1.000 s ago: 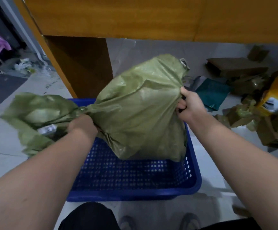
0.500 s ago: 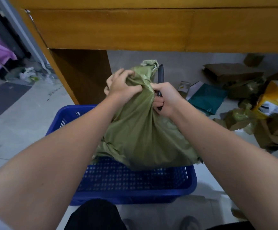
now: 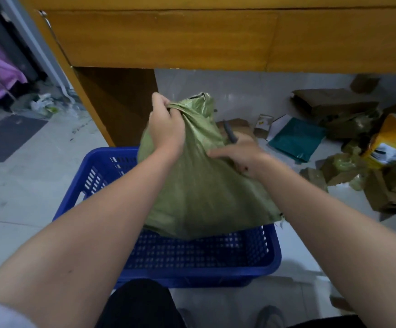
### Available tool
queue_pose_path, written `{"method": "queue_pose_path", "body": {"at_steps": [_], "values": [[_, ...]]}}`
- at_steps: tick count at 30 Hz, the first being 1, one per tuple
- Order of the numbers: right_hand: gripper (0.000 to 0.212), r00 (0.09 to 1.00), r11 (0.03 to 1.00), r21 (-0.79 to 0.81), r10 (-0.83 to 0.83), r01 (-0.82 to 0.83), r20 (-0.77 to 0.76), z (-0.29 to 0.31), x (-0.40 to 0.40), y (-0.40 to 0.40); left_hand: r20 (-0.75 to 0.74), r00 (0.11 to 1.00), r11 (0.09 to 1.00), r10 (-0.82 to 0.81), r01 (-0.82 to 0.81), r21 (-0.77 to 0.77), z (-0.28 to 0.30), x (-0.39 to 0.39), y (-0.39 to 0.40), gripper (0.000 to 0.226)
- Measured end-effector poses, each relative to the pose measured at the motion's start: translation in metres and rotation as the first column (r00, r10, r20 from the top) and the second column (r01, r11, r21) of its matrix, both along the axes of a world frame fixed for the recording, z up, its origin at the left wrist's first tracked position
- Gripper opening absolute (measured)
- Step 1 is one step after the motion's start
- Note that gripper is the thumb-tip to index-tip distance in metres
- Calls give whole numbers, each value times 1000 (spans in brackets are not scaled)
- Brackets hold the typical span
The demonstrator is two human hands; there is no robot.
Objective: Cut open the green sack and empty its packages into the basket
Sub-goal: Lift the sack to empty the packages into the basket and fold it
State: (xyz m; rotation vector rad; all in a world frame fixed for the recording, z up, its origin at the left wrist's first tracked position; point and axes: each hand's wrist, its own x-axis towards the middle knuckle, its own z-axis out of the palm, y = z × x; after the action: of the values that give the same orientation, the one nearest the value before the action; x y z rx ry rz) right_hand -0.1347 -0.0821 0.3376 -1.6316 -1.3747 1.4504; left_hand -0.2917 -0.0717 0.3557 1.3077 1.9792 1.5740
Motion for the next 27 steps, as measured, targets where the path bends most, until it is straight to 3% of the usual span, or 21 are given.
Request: {"method": "queue_pose_path", "body": {"at_steps": [2, 4, 6, 8, 11, 12, 14, 17, 20, 23, 27], "values": [[27, 998, 998, 50, -42, 39, 44, -16, -1, -4, -36, 998, 999, -43, 43, -1, 0, 2, 3, 10], [3, 992, 986, 126, -118, 113, 38, -21, -4, -6, -194, 974, 990, -116, 97, -103, 7, 0, 5, 6], [19, 970, 971, 113, -194, 211, -145, -16, -13, -6, -268, 960, 983, -84, 36, -181, 18, -10, 10, 6], [23, 961, 978, 87, -165, 188, -220, -6, -21, -5, -215, 972, 956, -93, 27, -293, 25, -22, 16, 26], [21, 961, 983, 54, -159, 175, -228, 7, -26, -5, -303, 901, 774, -311, 55, -630, 25, -38, 15, 39], [20, 951, 978, 33, -194, 208, -242, 10, -27, -4, -342, 880, 774, -329, 43, -632, 24, -44, 15, 32], [14, 971, 983, -1, -181, 184, -158, 15, -24, -3, -454, 852, 871, -260, 4, -492, 21, -48, 17, 16], [18, 952, 969, 7, -241, 246, -187, 24, -21, 1, -564, 790, 904, -242, -28, -427, 11, -40, 11, 16], [15, 970, 980, 32, -190, 197, -152, 31, -18, 1, -529, 828, 922, -185, -41, -386, 3, -37, 16, 22], [18, 965, 978, 11, -206, 210, -162, 28, -21, -1, -503, 832, 889, -235, -26, -458, 7, -35, 18, 25], [13, 912, 958, -79, -286, 275, -292, 22, -21, -4, -339, 878, 863, -337, 144, -485, 16, -37, 22, 16]]}}
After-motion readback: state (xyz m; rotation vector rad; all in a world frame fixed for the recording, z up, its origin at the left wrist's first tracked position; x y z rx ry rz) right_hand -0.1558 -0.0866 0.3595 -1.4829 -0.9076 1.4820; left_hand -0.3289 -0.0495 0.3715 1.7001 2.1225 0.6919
